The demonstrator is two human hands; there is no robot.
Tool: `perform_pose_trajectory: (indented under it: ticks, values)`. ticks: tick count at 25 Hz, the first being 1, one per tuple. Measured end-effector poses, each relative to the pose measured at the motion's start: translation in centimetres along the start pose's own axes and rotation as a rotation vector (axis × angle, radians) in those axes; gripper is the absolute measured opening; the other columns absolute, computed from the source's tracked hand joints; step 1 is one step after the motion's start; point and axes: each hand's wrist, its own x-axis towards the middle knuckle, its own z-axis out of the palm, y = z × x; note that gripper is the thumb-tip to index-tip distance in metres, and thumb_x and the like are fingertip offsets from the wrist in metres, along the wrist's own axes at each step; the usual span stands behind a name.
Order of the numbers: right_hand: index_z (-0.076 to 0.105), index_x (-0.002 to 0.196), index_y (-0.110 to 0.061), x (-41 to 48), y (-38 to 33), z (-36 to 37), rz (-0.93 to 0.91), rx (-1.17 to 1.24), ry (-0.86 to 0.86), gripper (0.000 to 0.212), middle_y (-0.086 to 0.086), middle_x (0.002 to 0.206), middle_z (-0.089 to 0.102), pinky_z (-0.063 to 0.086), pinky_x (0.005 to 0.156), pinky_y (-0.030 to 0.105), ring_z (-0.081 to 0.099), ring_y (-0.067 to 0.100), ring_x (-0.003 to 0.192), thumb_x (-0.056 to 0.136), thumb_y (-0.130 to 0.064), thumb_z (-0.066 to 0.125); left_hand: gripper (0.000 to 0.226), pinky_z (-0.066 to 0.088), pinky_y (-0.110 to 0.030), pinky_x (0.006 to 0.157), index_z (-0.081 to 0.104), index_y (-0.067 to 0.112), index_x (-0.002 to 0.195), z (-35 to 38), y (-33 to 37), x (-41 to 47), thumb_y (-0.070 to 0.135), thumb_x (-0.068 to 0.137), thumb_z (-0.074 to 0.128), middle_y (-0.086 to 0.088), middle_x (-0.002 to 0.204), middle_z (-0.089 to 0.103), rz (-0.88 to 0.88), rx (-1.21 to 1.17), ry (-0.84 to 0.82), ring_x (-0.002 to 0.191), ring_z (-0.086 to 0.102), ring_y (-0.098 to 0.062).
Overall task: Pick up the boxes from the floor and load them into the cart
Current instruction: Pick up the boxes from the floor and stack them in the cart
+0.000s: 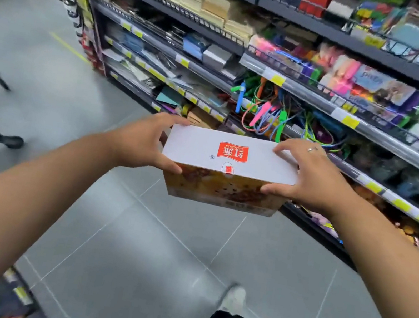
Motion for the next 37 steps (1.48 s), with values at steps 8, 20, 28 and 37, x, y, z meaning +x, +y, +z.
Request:
perform_pose_trajectory:
  ticks: [8,20,28,37]
  values:
    - [0.036,0.140,-0.033,19.7,-3.7,3.6,-0.286,0.038,-0.169,0.093,-0.004,0.142,0.043,0.039,0.097,0.036,0.043,0.020,0.126,0.062,-0.062,0.078,0.091,0.045,-0.012,0.072,0.044,0.030,0.136,-5.8,-10.1,2.2,0.031,0.059,0.091,0.012,0.123,0.048,-0.256,-0.062,0.173,0.098,0.058,-0.014]
    - [0.035,0.140,-0.037,44.5,-19.5,8.6,-0.765,-0.045,-0.397,0.095,-0.006,0.142,0.042,0.040,0.091,0.032,0.045,0.018,0.126,0.059,-0.068,0.073,0.094,0.042,-0.021,0.079,0.040,0.030,0.139,-15.1,-23.4,-1.1,0.037,0.059,0.090,0.009,0.128,0.046,-0.619,-0.140,0.464,0.096,0.055,-0.012]
    - [0.031,0.143,-0.038,55.2,-38.8,17.5,-0.908,-0.049,-0.445,0.096,-0.009,0.144,0.040,0.038,0.087,0.029,0.047,0.016,0.123,0.061,-0.064,0.076,0.100,0.040,-0.024,0.090,0.038,0.031,0.142,-24.6,-39.1,-8.4,0.044,0.057,0.089,0.009,0.136,0.045,-0.797,-0.097,0.506,0.110,0.047,-0.010]
    - [0.035,0.142,-0.032,66.4,-54.4,23.1,-1.007,-0.074,-0.480,0.097,-0.006,0.140,0.045,0.036,0.086,0.025,0.050,0.019,0.120,0.060,-0.064,0.076,0.098,0.036,-0.020,0.090,0.039,0.028,0.141,-34.7,-52.8,-10.9,0.041,0.058,0.090,0.009,0.128,0.045,-0.863,-0.075,0.518,0.108,0.044,-0.008]
